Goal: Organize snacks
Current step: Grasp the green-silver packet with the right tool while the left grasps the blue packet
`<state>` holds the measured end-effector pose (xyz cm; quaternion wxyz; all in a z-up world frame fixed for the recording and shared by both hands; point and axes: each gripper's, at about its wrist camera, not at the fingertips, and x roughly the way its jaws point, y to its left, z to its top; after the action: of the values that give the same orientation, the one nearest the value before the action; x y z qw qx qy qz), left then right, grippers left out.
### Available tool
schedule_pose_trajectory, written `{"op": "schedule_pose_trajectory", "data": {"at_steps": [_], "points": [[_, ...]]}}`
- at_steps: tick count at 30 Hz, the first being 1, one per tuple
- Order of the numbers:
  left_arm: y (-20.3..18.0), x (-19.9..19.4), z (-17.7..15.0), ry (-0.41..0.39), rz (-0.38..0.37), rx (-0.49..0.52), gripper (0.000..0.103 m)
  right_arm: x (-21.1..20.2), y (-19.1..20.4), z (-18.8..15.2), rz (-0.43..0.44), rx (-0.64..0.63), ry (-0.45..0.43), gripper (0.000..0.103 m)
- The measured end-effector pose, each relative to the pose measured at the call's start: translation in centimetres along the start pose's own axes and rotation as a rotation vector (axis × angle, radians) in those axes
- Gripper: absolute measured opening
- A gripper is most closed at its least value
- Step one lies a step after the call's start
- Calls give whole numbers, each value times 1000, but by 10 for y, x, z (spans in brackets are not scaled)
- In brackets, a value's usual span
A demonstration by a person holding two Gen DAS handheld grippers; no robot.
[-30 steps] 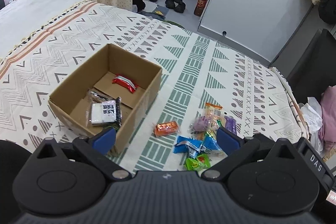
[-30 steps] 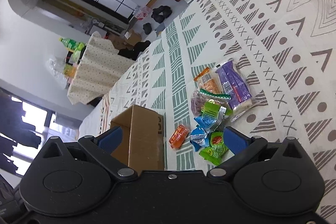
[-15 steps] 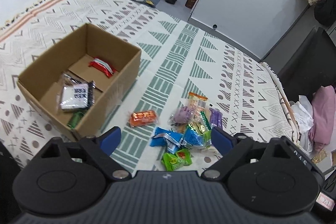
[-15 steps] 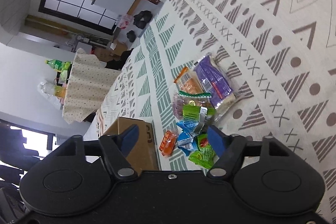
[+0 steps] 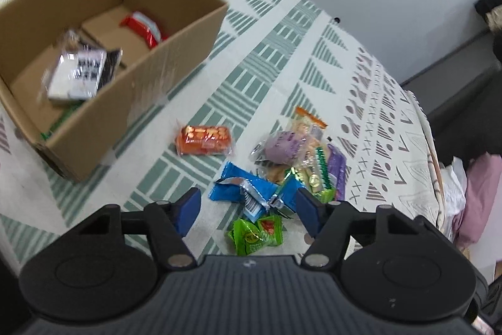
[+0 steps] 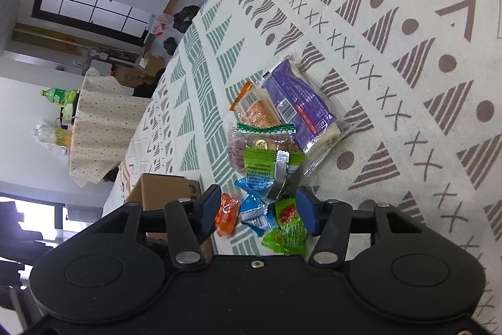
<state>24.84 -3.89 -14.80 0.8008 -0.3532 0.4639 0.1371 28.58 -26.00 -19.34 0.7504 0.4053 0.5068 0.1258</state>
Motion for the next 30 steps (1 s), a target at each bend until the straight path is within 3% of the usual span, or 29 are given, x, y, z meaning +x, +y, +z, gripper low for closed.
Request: {"op": "schedule_pose_trajectory", "data": {"at_steps": [11, 17, 24, 30], "points": [[15, 44, 9, 60, -31, -112, 65, 24, 2, 5, -20, 18, -3, 54], [13, 61, 11, 86, -34, -102, 65, 37, -6, 8, -46, 48, 15, 54], [6, 67, 12, 93, -28, -39, 65, 45, -5, 5, -63, 34, 16, 32], [8, 62, 12, 86, -10, -16, 47, 41, -4, 3, -52, 17, 3, 30]]}}
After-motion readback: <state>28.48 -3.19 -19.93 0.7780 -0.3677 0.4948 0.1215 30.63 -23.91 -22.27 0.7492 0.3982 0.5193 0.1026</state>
